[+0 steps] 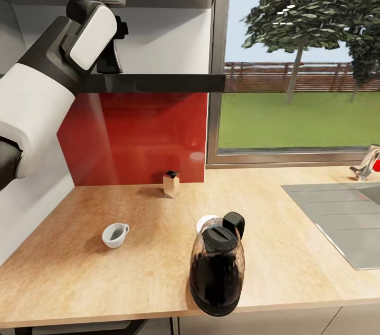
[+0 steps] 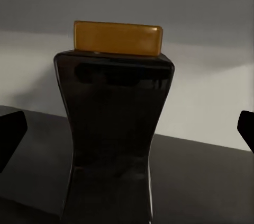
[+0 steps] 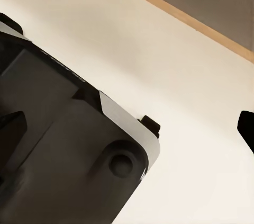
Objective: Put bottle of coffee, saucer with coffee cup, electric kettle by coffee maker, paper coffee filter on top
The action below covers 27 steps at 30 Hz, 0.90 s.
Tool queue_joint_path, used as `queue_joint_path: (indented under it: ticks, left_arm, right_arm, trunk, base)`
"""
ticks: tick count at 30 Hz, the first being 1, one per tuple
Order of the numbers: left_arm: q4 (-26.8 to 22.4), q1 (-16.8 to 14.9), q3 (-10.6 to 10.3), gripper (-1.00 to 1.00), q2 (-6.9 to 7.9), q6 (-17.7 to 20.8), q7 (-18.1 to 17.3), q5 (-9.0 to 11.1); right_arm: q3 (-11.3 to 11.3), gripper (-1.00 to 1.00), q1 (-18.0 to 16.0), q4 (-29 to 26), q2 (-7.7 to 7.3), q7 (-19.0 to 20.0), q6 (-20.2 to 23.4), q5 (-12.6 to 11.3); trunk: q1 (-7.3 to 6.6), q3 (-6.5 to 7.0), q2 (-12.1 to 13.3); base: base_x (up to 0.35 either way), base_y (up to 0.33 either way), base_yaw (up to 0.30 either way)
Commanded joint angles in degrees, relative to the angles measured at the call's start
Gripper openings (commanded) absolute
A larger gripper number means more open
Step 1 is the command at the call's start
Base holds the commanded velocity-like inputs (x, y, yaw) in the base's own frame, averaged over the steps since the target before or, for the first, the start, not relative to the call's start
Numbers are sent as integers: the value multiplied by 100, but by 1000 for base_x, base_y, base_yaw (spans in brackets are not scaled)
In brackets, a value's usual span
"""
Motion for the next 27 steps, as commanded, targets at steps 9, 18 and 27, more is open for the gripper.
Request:
queue_joint_path:
  ticks: [9, 18, 27]
  left_arm:
    - [-22, 27, -36, 100, 29, -454, 58, 44]
    - [-660, 245, -318, 100, 468, -702, 53, 48]
    - [-836, 381, -471, 100, 621, -710, 53, 50]
  right_arm:
    - [-17, 100, -4, -1, 0, 19, -25, 42]
    - [-17, 100, -4, -1, 0, 19, -20, 47]
    - [-17, 100, -4, -1, 0, 19, -24, 49]
  trunk:
    - [1, -9, -7]
    - [1, -9, -7]
    - [1, -9, -7]
  base:
    - [3, 0, 0]
    - [0, 0, 0]
    - [0, 0, 0]
